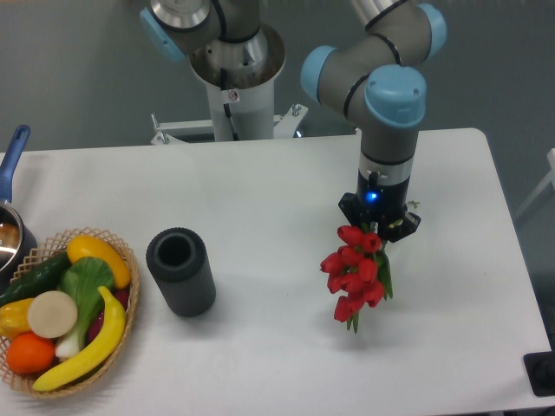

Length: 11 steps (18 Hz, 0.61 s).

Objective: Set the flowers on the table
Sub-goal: 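Lower the held red tulips toward the table with the gripper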

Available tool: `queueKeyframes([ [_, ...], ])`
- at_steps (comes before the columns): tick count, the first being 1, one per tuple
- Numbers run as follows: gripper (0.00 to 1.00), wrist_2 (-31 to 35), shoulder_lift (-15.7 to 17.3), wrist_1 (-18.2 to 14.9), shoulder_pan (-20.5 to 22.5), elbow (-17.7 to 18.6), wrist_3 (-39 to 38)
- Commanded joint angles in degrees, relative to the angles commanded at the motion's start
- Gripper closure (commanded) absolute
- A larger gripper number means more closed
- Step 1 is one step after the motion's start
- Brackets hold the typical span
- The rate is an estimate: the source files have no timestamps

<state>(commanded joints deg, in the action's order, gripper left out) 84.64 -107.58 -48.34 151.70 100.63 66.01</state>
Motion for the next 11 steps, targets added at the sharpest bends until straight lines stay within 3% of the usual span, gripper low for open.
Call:
queueKeyframes([
  [4, 0.91, 0.09, -0.44, 0.00, -0.70, 0.00, -0.17],
  [11, 0.78, 3.43, -2.81, 0.00, -2.46, -0.09, -1.05],
])
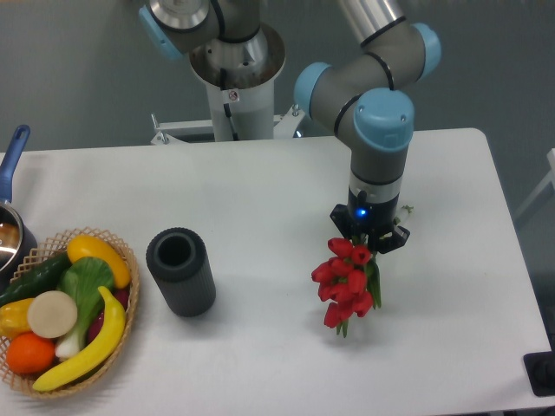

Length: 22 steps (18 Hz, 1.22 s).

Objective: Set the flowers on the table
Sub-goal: 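Lower the held red tulips toward the table with the gripper, then open the gripper to release the tulips and raise it away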

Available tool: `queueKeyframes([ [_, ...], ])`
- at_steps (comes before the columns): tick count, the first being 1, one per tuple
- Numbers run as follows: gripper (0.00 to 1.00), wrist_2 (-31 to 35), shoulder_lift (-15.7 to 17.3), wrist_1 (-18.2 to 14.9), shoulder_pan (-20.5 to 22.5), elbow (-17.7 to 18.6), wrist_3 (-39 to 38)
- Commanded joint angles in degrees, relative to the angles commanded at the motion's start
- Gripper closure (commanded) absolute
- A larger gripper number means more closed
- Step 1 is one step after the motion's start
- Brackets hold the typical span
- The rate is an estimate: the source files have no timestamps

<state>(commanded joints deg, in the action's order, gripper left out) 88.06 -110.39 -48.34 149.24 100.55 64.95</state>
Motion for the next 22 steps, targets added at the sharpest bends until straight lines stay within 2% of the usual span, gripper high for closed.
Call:
queueKeyframes([
  [1, 0.75, -0.08, -0.35, 0.00, -0.09, 0.00, 0.09],
  [3, 0.60, -0.17, -1.05, 0.17, -0.52, 0.00, 0.09],
  [4, 0.27, -0.26, -1.32, 0.26, -0.62, -0.26, 0.26],
  [5, 0.00, -0.26, -1.41, 0.35, -0.70, -0.35, 0.78],
  [10, 0.00, -0.35, -0.36, 0.44, -0.27, -0.61, 0.61],
  [13, 0.00, -0.09, 1.49, 0.53, 0.09, 0.35, 0.79],
  [22, 0.00, -0.61, 3.77, 0.53, 7.37, 0.53, 1.32],
])
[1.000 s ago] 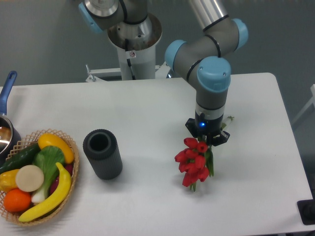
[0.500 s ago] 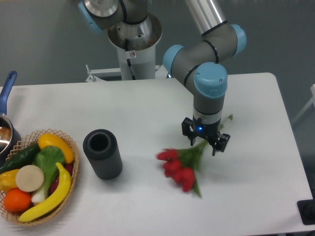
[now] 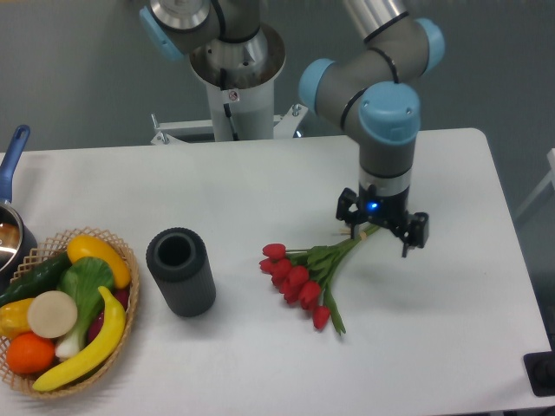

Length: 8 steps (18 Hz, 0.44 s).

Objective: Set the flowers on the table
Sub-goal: 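Open the gripper to release the tulips and raise it away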

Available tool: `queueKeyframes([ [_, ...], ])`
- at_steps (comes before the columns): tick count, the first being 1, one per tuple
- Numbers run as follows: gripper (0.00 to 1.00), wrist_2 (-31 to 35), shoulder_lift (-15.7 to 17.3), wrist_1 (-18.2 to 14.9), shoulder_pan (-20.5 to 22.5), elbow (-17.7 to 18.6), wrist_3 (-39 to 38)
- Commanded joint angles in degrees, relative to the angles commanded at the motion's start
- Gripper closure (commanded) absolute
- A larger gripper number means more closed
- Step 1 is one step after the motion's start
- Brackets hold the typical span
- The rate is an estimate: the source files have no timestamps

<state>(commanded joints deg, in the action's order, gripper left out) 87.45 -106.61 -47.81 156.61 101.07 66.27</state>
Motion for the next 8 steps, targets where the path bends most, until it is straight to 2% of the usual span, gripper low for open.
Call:
queueKeyframes([
  [5, 0.00, -1.32, 0.53, -1.23, 3.35, 0.00, 8.34],
  [8, 0.00, -1.67, 0.44, -2.37, 4.14, -0.61, 8.88],
])
